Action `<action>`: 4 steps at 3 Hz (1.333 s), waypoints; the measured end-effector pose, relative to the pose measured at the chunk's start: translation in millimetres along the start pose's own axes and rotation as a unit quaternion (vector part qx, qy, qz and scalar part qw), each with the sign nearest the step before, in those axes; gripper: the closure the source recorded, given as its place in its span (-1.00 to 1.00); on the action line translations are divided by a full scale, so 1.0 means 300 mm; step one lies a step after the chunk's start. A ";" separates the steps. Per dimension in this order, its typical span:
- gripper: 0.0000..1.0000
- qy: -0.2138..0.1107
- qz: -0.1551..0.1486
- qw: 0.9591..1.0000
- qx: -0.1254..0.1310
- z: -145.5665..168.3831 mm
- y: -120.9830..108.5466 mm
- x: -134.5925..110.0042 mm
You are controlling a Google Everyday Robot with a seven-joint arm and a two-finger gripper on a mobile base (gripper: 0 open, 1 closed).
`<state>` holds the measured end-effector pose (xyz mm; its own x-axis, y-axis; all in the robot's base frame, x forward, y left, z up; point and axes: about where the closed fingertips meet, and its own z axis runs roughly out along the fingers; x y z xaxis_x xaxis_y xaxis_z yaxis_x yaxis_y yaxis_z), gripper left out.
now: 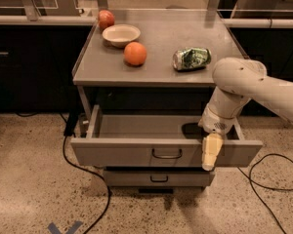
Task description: Open top drawer
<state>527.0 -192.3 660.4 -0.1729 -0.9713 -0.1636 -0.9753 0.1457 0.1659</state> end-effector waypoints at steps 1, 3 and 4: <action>-1.00 -0.005 -0.002 1.000 -0.013 0.026 0.019 0.007; -1.00 0.001 0.012 0.999 -0.038 0.042 0.228 0.040; -1.00 0.014 0.036 0.999 -0.039 -0.034 0.432 0.065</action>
Offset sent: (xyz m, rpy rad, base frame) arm -0.0619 0.0008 -0.0136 0.0133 0.0911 -0.0053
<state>398.7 -194.3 688.5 -0.2362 -0.9642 -0.1209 -0.9469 0.2004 0.2515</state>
